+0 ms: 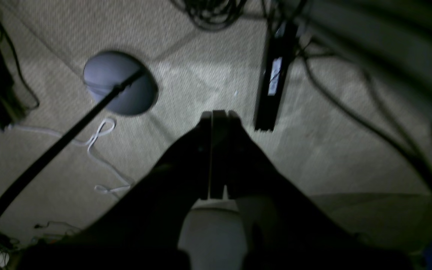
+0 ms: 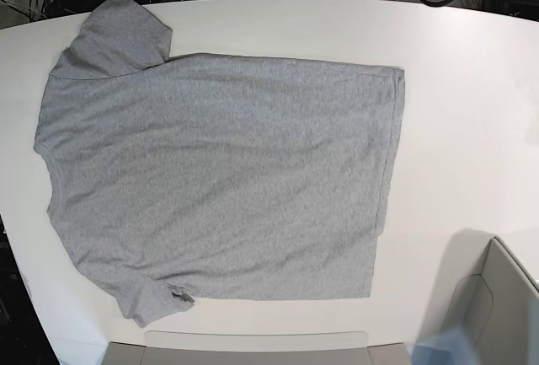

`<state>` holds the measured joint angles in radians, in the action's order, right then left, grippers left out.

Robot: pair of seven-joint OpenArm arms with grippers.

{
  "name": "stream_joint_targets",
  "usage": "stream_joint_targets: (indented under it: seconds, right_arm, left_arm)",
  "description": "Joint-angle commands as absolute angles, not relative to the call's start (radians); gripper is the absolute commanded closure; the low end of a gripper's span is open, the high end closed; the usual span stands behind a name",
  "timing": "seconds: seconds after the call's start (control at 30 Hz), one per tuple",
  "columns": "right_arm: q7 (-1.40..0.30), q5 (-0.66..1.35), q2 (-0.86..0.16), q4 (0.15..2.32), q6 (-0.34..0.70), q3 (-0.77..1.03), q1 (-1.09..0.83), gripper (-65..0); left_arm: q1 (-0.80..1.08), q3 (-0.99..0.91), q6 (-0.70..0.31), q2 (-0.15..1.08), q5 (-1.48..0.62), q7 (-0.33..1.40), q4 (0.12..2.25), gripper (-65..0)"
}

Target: Fold the T-shirt properly

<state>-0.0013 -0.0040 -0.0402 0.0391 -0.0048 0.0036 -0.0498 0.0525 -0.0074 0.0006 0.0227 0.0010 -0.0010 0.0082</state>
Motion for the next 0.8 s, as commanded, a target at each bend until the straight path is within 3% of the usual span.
stream_joint_targets:
  seconds: [0.0,0.77]
  right_arm:
    - [-0.008,-0.004,-0.045,0.042,-0.005,0.004,-0.056,-0.2]
    - [-0.002,-0.002,-0.074,0.041,-0.005,0.008,-0.041,-0.2]
  left_arm:
    - [0.053,-0.005,0.005,0.024,0.007,-0.007,0.008,-0.1]
    - [0.051,-0.008,0.005,0.05,0.005,-0.008,0.008,-0.1]
